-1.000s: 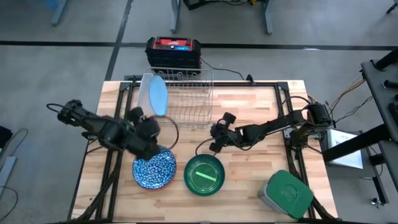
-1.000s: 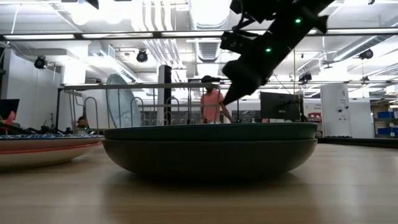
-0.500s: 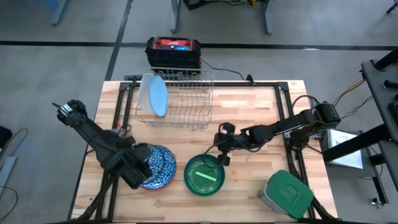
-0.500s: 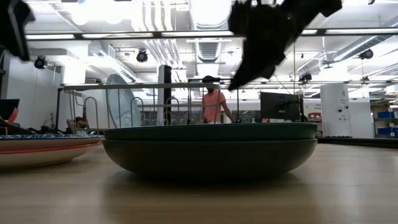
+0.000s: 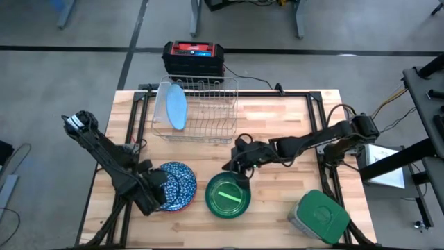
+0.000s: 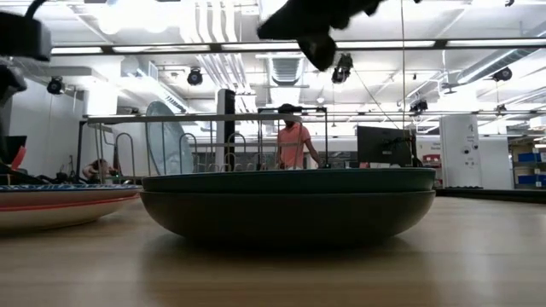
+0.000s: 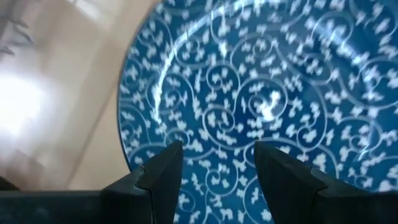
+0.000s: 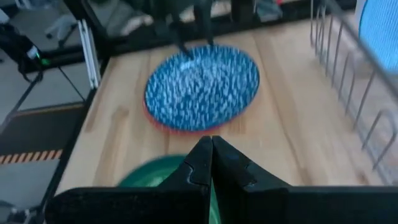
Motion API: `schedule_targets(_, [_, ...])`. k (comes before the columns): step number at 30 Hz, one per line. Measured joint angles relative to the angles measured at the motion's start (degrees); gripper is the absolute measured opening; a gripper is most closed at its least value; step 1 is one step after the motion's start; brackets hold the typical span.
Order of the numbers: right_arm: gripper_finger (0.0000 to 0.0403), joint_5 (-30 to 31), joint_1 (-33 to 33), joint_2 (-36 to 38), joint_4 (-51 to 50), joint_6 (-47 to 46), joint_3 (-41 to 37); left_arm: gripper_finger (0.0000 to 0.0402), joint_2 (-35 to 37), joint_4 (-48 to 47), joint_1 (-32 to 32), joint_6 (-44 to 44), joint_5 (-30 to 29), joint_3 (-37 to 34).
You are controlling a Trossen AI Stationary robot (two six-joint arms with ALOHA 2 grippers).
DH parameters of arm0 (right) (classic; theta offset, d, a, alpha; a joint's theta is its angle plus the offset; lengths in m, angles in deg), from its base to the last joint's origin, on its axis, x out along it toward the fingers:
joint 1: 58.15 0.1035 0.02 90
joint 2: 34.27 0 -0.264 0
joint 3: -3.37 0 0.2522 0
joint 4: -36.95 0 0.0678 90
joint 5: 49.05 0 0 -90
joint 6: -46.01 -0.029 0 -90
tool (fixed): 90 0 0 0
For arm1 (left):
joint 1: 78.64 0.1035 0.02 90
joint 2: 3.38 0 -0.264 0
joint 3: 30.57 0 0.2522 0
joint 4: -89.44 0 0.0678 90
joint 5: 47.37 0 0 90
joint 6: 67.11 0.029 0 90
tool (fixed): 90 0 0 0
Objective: Sort dishes
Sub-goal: Put the blue patterned plate into the dish rack
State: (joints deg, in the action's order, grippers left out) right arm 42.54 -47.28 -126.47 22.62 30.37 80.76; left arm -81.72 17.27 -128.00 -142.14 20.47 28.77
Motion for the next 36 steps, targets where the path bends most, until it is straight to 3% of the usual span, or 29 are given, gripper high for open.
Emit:
schedule_targets(4, [0.0,0.01,-0.45,-2.6,-0.15,2.5,3.86,0.0187,0.09,1.82,-1.13,-1.83,2.37,-1.41])
schedule_targets(11, [0.0,0.19,0.03,-8.35,0.04,-1.37,9.35,0.0187,-0.04,3.57,-3.55,-2.26,0.43,-1.44])
schedule_targets(14, [0.0006,3.98,0.54,-11.6,-0.18,-3.8,10.8,0.0187,-0.04,3.54,-4.59,-1.03,0.38,-1.99])
schedule_targets(24, [0.0082,7.11,-0.5,-24.01,-0.52,-9.86,20.88,0.0187,-0.07,5.11,-8.75,-2.33,0.64,-8.38])
schedule_targets(36, [0.0151,6.97,-1.78,-36.14,-18.22,-13.57,35.82,0.0152,-0.04,12.57,-10.34,-6.92,-2.29,-11.98])
